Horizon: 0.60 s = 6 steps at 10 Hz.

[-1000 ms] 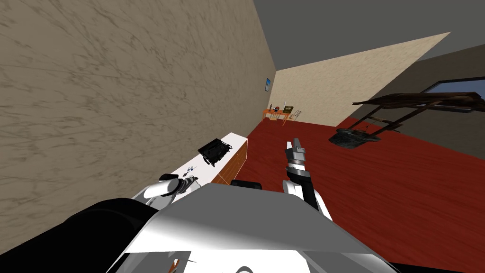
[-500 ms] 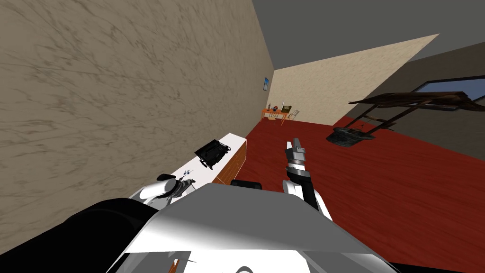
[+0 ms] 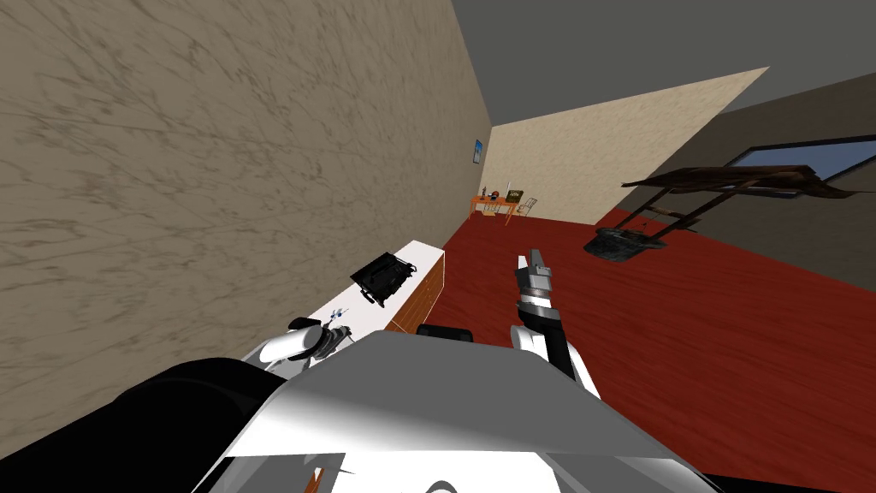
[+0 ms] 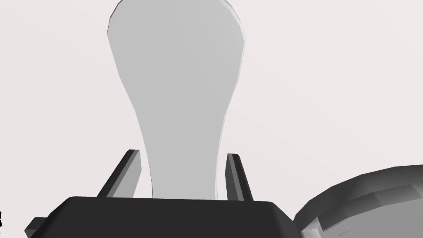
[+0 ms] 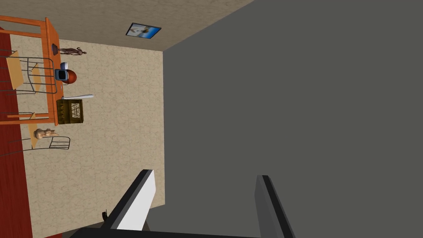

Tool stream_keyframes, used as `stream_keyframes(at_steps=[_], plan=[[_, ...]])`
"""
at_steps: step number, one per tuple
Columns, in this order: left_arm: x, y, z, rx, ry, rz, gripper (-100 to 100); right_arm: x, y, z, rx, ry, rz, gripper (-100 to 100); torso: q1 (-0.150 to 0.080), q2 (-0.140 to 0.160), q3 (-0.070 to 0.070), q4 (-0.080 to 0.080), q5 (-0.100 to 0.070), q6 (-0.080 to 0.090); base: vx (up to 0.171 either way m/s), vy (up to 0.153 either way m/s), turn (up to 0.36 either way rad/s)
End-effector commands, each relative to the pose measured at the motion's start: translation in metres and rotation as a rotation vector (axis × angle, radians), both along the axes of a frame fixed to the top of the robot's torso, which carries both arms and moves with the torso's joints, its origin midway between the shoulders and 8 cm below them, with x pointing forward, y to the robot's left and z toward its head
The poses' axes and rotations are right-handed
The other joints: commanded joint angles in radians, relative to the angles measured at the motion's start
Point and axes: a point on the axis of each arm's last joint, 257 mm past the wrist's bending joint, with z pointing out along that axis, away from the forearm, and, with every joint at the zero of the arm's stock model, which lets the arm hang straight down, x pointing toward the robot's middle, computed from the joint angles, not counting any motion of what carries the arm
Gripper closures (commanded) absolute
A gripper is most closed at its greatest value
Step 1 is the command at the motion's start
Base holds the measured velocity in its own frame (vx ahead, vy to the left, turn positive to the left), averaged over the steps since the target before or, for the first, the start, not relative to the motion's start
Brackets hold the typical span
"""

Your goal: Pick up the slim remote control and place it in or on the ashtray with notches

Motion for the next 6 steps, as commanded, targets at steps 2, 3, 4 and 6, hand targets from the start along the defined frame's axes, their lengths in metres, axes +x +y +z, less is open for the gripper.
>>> stream_keyframes(at_steps=[2,3,4,6], plan=[[0.000,0.000,0.000,-0.001,-0.001,0.001,100,0.000,0.000,0.000,0.000,0.000,0.000,0,0.000,0.000,0.000,0.000,0.000,0.000,0.000,0.000,0.000],[0.001,0.000,0.000,-0.001,-0.001,0.000,100,0.000,0.000,0.000,0.000,0.000,0.000,0,0.000,0.000,0.000,0.000,0.000,0.000,0.000,0.000,0.000],[0.001,0.000,0.000,-0.001,-0.001,0.000,100,0.000,0.000,0.000,0.000,0.000,0.000,0,0.000,0.000,0.000,0.000,0.000,0.000,0.000,0.000,0.000],[0.004,0.003,0.012,0.000,-0.003,-0.012,100,0.000,0.000,0.000,0.000,0.000,0.000,0,0.000,0.000,0.000,0.000,0.000,-0.001,0.005,-0.012,0.062]])
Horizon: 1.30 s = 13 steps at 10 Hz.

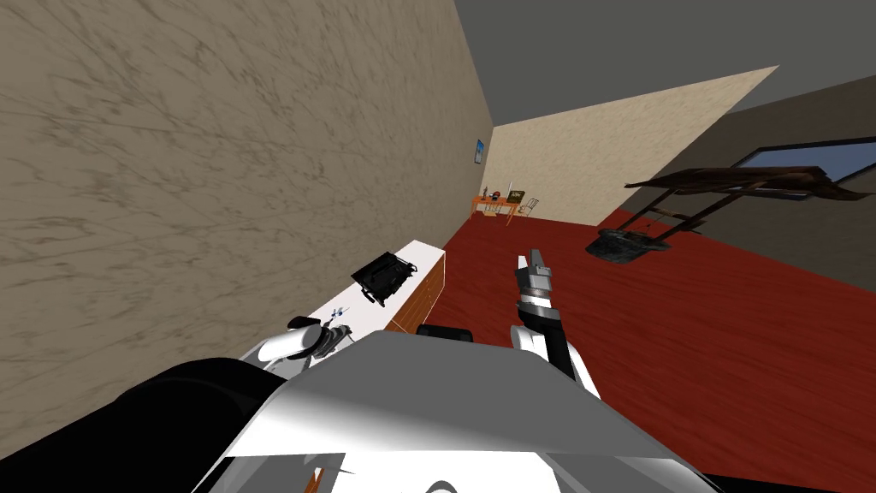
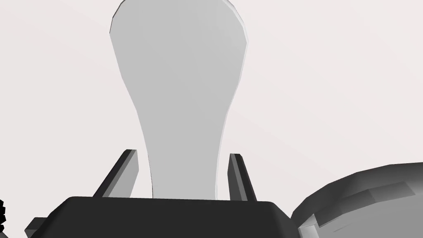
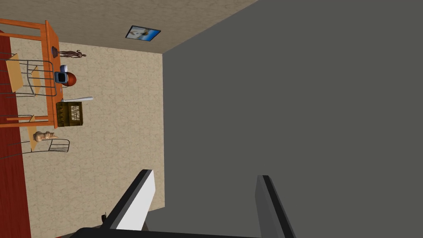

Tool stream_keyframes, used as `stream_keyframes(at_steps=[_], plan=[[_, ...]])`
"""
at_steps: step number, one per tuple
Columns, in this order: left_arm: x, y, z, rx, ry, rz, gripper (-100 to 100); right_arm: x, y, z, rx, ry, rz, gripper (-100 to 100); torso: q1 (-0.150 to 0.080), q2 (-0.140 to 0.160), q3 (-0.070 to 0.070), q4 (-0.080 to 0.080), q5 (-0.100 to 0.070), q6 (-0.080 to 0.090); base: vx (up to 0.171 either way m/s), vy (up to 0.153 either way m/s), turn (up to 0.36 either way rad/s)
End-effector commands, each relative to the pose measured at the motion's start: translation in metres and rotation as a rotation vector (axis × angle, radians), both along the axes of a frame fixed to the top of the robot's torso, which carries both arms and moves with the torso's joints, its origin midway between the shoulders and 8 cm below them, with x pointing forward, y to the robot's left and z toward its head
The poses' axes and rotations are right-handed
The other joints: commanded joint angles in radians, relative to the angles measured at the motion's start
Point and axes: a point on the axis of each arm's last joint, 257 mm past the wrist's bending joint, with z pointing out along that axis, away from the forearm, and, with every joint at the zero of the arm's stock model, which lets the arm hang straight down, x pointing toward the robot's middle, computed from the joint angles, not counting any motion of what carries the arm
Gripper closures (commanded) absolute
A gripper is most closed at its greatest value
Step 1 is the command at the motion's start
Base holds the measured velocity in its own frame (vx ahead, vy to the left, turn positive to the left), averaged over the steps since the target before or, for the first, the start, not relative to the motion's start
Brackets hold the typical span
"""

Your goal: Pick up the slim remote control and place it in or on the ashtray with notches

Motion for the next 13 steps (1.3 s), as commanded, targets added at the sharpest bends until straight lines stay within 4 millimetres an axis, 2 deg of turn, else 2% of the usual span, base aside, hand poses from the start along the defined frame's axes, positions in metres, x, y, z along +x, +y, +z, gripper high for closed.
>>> stream_keyframes(at_steps=[1,2,3,4,5,6,8,9,13], plan=[[0.002,0.005,0.014,-0.001,0.002,-0.011,100,0.000,0.000,0.000,0.000,0.000,0.000,0,0.000,0.000,0.000,0.000,0.000,0.000,0.022,-0.055,0.121],[0.002,0.003,0.009,0.000,0.000,-0.007,100,0.000,0.000,0.000,0.000,0.000,0.000,0,-0.002,-0.001,0.000,0.000,-0.001,0.000,0.010,-0.027,0.024],[0.002,0.003,0.010,0.000,0.002,-0.008,0,0.000,0.000,0.000,0.000,0.000,0.000,0,-0.001,0.000,0.000,0.000,0.000,0.001,0.001,-0.005,-0.002],[0.024,0.024,0.032,0.047,-0.049,-0.014,100,0.000,0.000,0.000,0.000,0.000,0.000,0,0.000,0.000,0.000,0.000,0.000,0.001,-0.036,-0.008,0.080],[0.024,0.024,0.032,0.047,-0.049,-0.014,100,0.000,0.000,0.000,0.000,0.000,0.000,0,0.001,0.001,0.001,0.001,-0.001,0.001,-0.040,0.009,0.022],[0.039,0.038,0.048,0.077,-0.088,-0.014,100,0.000,0.000,0.000,0.000,0.000,0.000,0,0.002,0.003,0.001,0.001,-0.001,0.001,-0.047,0.015,0.055],[0.051,0.051,0.063,0.102,-0.128,-0.008,100,0.000,0.000,0.000,0.000,0.000,0.000,0,0.001,0.004,0.002,0.001,-0.001,0.001,-0.049,0.007,0.035],[0.062,0.061,0.077,0.120,-0.165,0.002,100,0.000,0.000,0.000,0.000,0.000,0.000,0,0.001,0.004,0.003,0.002,-0.001,0.001,-0.068,0.000,0.039],[0.078,0.080,0.102,0.131,-0.251,0.050,100,0.000,0.000,0.000,0.000,0.000,0.000,0,0.002,0.009,0.006,0.004,0.001,0.000,-0.090,0.016,0.007]])
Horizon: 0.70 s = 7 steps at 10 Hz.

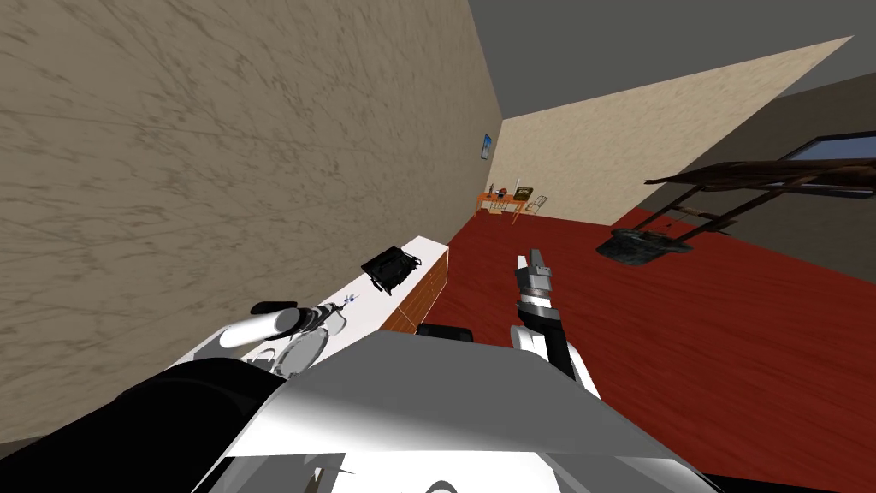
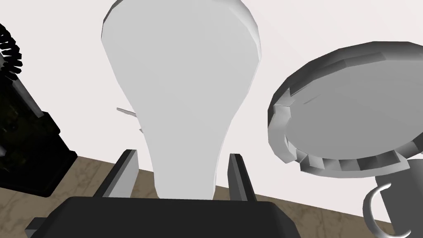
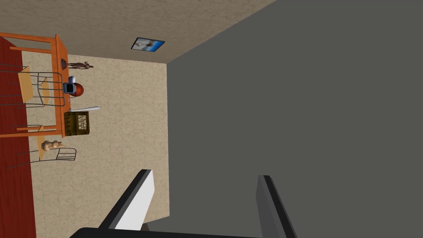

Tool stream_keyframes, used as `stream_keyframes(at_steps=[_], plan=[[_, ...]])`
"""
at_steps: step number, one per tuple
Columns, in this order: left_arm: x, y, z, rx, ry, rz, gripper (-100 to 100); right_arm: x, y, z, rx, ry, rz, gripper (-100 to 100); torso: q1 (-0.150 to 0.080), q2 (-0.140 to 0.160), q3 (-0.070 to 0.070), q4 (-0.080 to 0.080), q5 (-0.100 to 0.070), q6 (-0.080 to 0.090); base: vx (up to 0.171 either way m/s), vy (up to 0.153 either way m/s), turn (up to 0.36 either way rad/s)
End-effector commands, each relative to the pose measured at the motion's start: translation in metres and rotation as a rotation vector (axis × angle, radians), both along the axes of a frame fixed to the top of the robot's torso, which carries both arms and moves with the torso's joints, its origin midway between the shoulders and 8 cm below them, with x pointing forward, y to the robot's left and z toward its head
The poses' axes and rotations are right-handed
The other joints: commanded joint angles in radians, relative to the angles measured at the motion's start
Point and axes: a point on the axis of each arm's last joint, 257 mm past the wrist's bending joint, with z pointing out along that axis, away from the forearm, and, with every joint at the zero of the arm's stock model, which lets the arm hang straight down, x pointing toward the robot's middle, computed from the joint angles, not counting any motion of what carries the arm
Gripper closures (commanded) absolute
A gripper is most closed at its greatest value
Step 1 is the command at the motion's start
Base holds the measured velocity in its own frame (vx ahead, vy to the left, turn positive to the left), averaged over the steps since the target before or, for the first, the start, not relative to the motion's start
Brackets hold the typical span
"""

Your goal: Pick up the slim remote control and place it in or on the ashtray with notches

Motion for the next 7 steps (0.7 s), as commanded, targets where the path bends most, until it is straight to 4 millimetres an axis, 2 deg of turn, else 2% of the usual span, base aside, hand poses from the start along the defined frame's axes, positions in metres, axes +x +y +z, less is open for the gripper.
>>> stream_keyframes(at_steps=[1,7], plan=[[0.003,0.005,0.007,-0.015,-0.035,0.028,100,0.000,0.000,0.000,0.000,0.000,0.000,0,0.000,0.000,0.000,0.000,0.000,0.000,-0.155,0.030,-0.035],[-0.012,0.002,-0.004,-0.107,-0.021,0.098,100,0.000,0.000,0.000,0.000,0.000,0.000,0,0.006,0.005,0.002,0.000,0.001,-0.001,-0.185,0.086,-0.096]])
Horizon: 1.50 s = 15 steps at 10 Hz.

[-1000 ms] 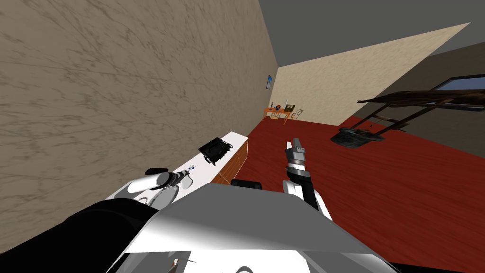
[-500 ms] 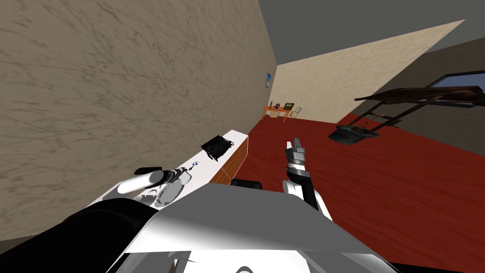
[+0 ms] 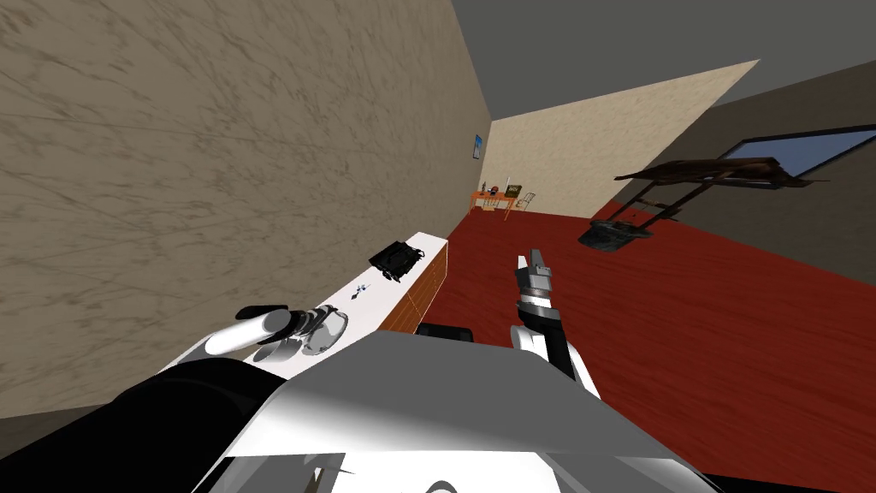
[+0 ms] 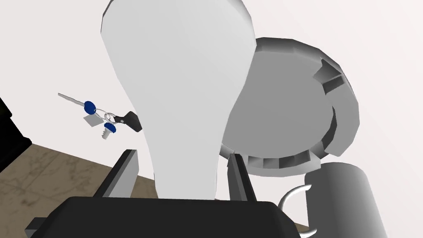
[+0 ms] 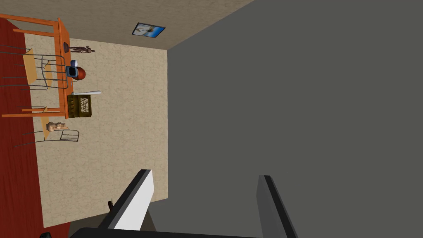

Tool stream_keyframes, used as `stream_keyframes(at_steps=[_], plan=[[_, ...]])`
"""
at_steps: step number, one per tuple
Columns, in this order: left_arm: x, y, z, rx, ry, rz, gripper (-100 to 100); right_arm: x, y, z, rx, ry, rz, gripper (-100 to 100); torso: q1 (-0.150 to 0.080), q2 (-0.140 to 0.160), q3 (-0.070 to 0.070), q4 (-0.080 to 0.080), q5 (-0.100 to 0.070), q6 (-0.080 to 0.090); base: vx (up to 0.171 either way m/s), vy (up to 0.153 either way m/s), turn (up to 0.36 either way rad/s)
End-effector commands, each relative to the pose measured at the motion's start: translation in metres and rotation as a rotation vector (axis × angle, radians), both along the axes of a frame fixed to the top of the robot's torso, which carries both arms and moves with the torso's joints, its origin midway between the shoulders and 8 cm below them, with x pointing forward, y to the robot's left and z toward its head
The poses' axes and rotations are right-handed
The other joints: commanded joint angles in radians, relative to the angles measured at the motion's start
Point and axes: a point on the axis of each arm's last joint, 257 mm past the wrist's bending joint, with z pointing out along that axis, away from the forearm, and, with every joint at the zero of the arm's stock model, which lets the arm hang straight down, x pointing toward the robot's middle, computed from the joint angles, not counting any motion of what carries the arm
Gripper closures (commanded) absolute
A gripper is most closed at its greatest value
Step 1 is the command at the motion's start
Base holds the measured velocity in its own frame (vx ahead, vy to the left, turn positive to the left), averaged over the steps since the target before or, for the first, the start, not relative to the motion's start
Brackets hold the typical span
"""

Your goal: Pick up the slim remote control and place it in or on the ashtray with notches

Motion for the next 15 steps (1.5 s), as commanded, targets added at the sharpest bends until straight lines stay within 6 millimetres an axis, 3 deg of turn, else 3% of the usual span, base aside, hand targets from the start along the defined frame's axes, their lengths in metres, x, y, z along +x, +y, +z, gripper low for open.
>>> stream_keyframes(at_steps=[1,6,7,11,12,13,15], plan=[[-0.011,-0.001,-0.004,-0.014,0.050,-0.002,100,0.000,0.000,0.000,0.000,0.000,0.000,0,0.000,0.000,0.000,0.000,0.000,0.000,-0.166,0.148,-0.151],[-0.020,0.008,0.001,0.017,0.132,-0.033,100,0.000,0.000,0.000,0.000,0.000,0.000,0,-0.004,-0.014,-0.008,-0.003,-0.003,0.003,-0.047,0.080,-0.055],[-0.020,0.009,0.002,0.019,0.136,-0.034,-100,0.000,0.000,0.000,0.000,0.000,0.000,0,-0.007,-0.015,-0.009,-0.004,-0.003,0.003,-0.002,0.007,0.000],[-0.020,0.009,0.002,0.019,0.136,-0.034,-100,0.000,0.000,0.000,0.000,0.000,0.000,0,-0.009,-0.016,-0.009,-0.004,-0.003,0.003,0.000,0.000,0.000],[-0.020,0.009,0.002,0.019,0.136,-0.034,0,0.000,0.000,0.000,0.000,0.000,0.000,0,-0.009,-0.016,-0.009,-0.004,-0.003,0.003,0.000,0.000,0.000],[-0.017,0.011,0.017,0.018,0.135,-0.045,-100,0.000,0.000,0.000,0.000,0.000,0.000,0,-0.009,-0.016,-0.009,-0.004,-0.003,0.003,0.017,-0.005,0.086],[-0.013,0.011,0.033,0.017,0.134,-0.059,-100,0.000,0.000,0.000,0.000,0.000,0.000,0,-0.010,-0.017,-0.010,-0.004,-0.004,0.002,0.025,-0.012,0.080]])
